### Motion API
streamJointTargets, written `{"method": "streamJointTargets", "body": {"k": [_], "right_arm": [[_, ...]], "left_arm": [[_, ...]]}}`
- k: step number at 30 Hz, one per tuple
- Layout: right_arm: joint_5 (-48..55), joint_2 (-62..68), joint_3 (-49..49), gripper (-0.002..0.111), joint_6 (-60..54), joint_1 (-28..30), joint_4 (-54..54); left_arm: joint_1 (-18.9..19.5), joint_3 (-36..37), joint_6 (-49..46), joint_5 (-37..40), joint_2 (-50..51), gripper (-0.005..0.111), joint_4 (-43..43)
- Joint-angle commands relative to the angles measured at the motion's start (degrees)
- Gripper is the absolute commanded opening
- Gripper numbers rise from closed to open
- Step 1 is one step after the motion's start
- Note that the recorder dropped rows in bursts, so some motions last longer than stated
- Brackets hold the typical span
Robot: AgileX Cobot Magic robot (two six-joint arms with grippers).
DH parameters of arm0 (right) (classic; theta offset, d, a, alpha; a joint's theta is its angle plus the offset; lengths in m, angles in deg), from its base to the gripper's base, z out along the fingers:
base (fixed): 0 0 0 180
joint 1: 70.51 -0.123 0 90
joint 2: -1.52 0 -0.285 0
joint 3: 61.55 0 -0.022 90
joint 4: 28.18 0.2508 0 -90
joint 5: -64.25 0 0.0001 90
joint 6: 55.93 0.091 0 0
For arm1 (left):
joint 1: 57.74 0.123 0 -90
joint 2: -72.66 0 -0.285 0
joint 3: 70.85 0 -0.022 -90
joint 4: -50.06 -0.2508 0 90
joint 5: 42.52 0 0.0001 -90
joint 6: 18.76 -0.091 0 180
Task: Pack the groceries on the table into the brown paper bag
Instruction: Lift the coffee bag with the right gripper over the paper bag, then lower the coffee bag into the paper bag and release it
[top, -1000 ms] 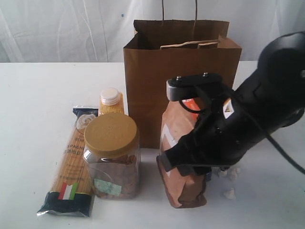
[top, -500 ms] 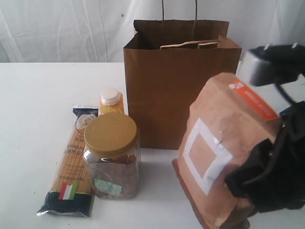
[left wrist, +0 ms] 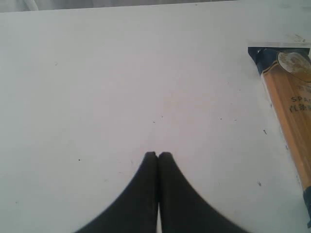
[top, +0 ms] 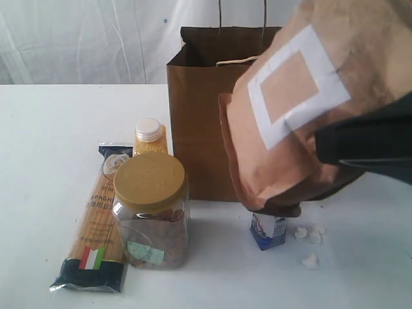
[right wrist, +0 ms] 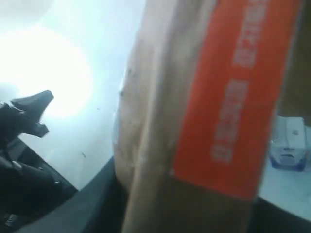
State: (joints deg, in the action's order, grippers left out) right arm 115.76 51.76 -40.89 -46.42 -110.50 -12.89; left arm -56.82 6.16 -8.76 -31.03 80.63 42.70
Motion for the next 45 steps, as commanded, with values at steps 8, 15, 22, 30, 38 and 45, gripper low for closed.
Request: {"method": "streamJointTargets", "body": {"k": [8,15,22,30,38,45], "right_arm": [[-10.82,5.89,-13.08,0.015,-7.36,0.00,6.65],[-29.90,17.20,-17.10,0.015,-10.42,0.00,-0.11],[-35.96,28.91,-17.66,0.015,-12.20,0.65,-20.09],[-32.76,35.26,-17.66,0.015,-12.29,4.58,-20.41],[-33.40,36.01,-17.66,0.015,-12.13,8.25,-20.41],[-30.38,37.02,-17.66,0.027,-11.85,8.59,-19.87]], "left_arm": [[0.26,0.20,0.27,0.10,-0.18,0.000,-0.03],[0.26,0.20,0.27,0.10,-0.18,0.000,-0.03],[0.26,0.20,0.27,0.10,-0.18,0.000,-0.03],[0.26,0.20,0.27,0.10,-0.18,0.000,-0.03],[0.26,0.20,0.27,0.10,-0.18,0.000,-0.03],[0.26,0.20,0.27,0.10,-0.18,0.000,-0.03]]}}
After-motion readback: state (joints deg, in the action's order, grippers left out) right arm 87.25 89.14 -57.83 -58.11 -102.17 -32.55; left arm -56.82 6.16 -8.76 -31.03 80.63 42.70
